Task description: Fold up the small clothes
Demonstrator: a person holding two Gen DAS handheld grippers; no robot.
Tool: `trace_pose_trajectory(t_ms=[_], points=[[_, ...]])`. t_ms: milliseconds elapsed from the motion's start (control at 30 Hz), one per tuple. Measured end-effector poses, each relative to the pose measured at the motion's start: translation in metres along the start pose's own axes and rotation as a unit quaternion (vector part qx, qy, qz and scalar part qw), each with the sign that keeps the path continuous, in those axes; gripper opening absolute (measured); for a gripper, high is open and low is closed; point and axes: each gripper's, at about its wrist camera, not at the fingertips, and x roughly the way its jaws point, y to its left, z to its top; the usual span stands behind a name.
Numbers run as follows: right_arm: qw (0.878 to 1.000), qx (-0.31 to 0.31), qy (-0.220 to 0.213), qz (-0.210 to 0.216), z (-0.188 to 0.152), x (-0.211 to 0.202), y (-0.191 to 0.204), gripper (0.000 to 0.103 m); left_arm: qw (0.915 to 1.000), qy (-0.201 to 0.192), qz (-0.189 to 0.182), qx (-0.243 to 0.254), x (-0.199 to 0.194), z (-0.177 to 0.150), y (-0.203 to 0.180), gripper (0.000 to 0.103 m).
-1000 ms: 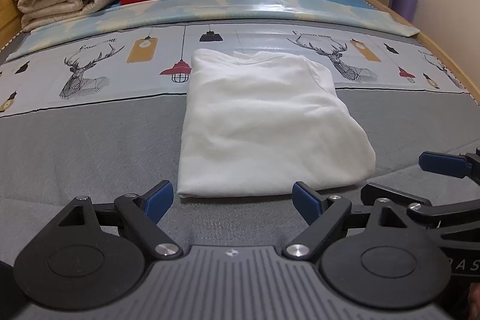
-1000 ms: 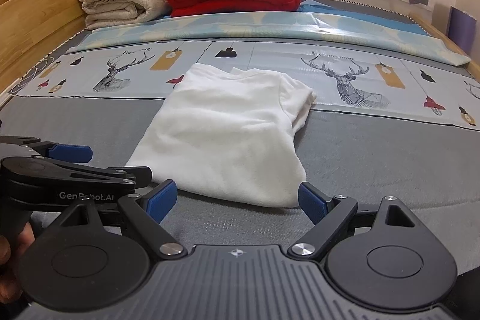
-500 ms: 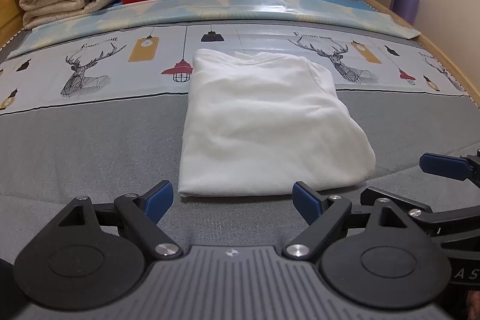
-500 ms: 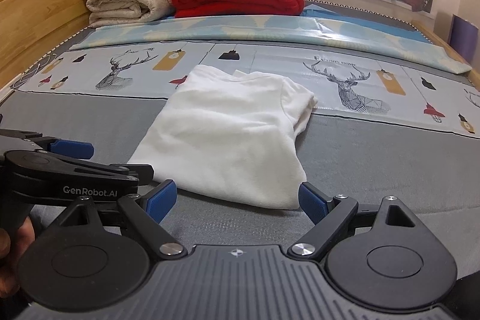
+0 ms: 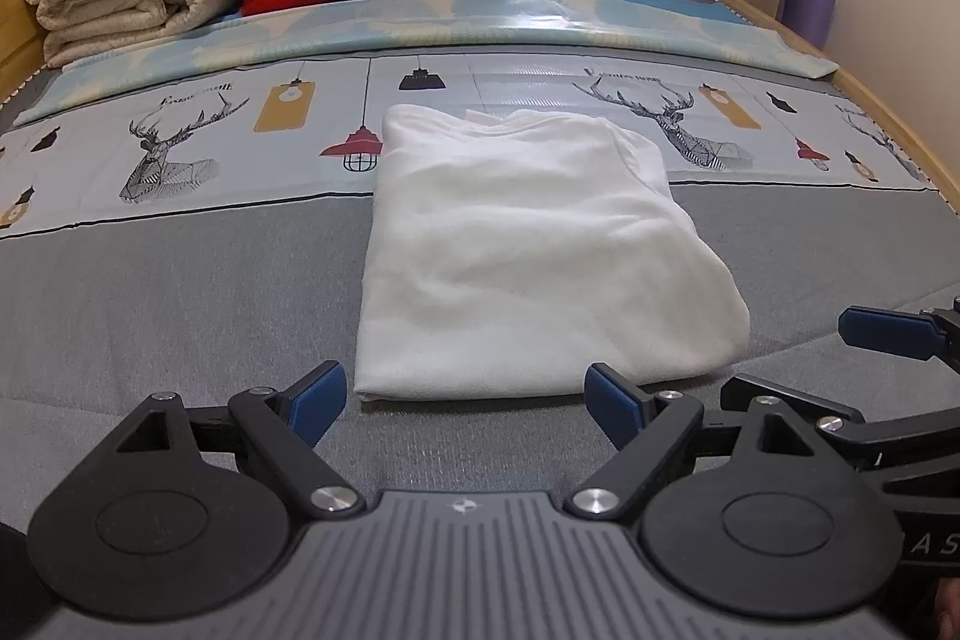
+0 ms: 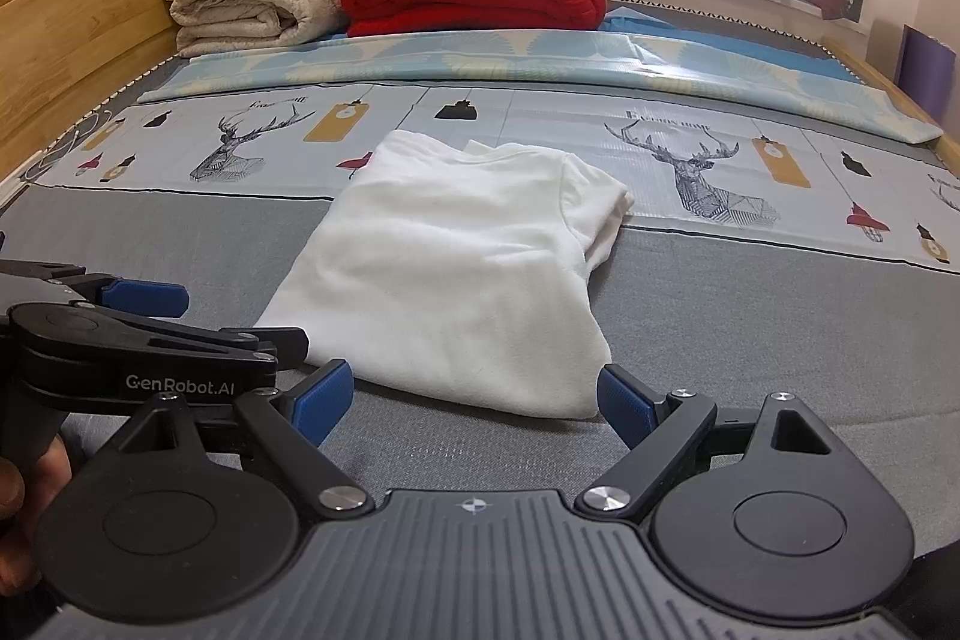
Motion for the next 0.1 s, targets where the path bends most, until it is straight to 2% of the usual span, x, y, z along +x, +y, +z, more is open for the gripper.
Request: trace_pose_trajectory(t_ms=[100], points=[[1.0, 0.0, -0.001, -0.001, 0.0005, 0.0002, 0.0003, 0.089, 1.0, 0.0, 0.001, 0.0, -0.0002, 0.0003, -0.0004, 0.09]])
